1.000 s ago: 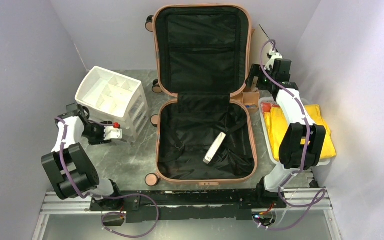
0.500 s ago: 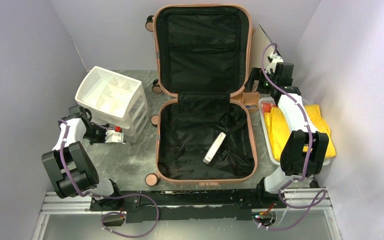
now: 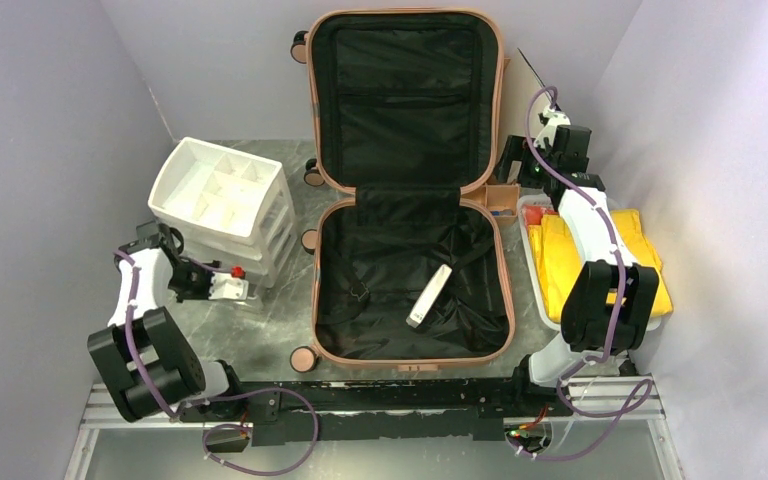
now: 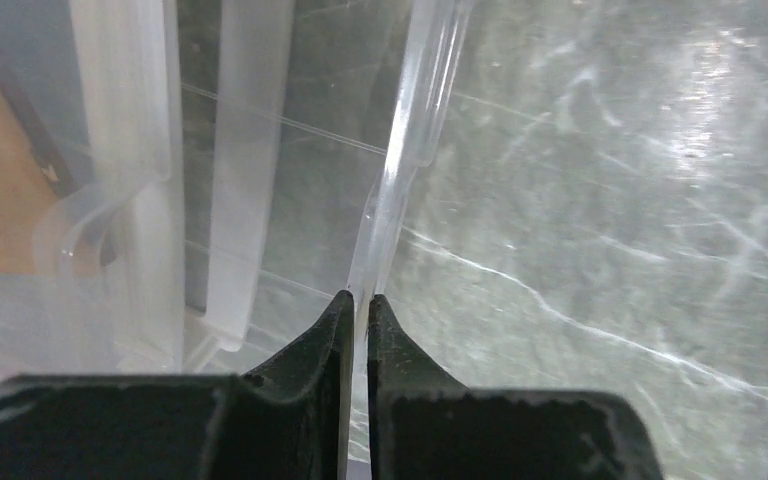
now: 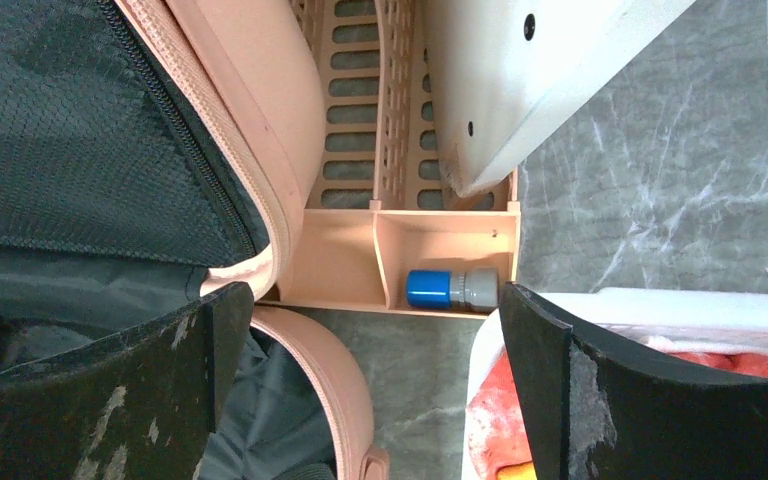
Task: Open, take out, and arrange the luggage
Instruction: Open the drawer in the storage box.
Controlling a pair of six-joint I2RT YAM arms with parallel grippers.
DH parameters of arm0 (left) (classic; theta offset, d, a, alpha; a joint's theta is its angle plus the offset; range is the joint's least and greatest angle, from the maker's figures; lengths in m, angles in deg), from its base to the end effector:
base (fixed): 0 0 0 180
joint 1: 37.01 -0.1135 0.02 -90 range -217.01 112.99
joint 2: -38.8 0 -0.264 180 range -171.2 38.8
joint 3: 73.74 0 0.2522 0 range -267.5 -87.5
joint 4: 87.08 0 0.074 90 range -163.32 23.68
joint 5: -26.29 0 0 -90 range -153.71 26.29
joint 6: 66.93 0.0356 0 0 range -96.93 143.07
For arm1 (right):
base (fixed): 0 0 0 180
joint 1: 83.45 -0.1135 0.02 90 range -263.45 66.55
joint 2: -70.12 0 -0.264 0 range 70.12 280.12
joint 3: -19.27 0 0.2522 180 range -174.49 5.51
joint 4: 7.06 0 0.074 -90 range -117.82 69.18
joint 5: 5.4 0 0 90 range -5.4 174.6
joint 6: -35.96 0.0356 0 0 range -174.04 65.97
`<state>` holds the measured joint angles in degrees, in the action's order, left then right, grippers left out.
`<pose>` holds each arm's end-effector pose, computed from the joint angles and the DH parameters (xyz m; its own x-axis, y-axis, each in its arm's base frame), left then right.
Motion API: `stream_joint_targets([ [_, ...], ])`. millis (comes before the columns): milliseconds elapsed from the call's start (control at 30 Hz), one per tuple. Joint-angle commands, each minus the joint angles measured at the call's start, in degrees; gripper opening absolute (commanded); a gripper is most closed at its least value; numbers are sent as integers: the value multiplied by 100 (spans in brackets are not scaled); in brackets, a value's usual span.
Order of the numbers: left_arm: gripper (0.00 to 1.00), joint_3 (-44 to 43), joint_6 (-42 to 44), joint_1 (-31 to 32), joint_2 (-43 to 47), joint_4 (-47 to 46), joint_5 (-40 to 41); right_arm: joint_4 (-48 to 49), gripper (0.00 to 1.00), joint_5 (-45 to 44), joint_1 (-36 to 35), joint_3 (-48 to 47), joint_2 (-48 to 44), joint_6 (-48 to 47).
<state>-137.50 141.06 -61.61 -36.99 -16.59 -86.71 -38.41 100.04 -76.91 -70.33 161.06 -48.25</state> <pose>0.2020 0.0772 0.2110 0.1256 0.9515 -0.2810 0.9542 -0.0383 0.2968 0.3663 -0.0325 0.3131 -0.5452 0.1604 -0.8228 -0.0581 0.9719 0.2280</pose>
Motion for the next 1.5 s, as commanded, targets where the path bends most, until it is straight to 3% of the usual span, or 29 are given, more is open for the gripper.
stream_joint_targets([
  [0,5,12,489,-321,339,873,133,-34,100,-40,42,-96,-290,-117],
  [200,6,164,1076,-949,448,1166,246,-117,100,-136,40,-116,-406,-260],
  [400,10,715,1394,-1073,764,1284,431,-171,100,-383,44,-20,-597,-532],
  [600,7,707,1597,-1074,973,1710,314,-391,100,44,17,52,-879,-985],
  [700,6,492,1633,-1113,812,2066,248,-326,100,718,-159,212,-1225,-1305],
  [767,7,421,1602,-1125,769,2130,122,-407,100,1178,-528,280,-1501,-1746],
  [967,10,533,1696,-1135,978,2150,-3,-461,100,1674,-2607,511,-2233,-2670],
  [1100,10,752,1607,-1147,1133,1961,309,-805,100,1913,-3673,124,-1948,-2725],
  [1200,11,847,1501,-1169,1192,1724,396,-924,100,2005,-4088,-64,-1663,-2786],
  [1400,48,620,1175,-1225,1186,1733,288,-947,100,902,-4137,-2,-1676,-3036],
  [1467,65,490,1294,-1303,1206,1981,248,-931,100,361,-4125,133,-1868,-3131],
])
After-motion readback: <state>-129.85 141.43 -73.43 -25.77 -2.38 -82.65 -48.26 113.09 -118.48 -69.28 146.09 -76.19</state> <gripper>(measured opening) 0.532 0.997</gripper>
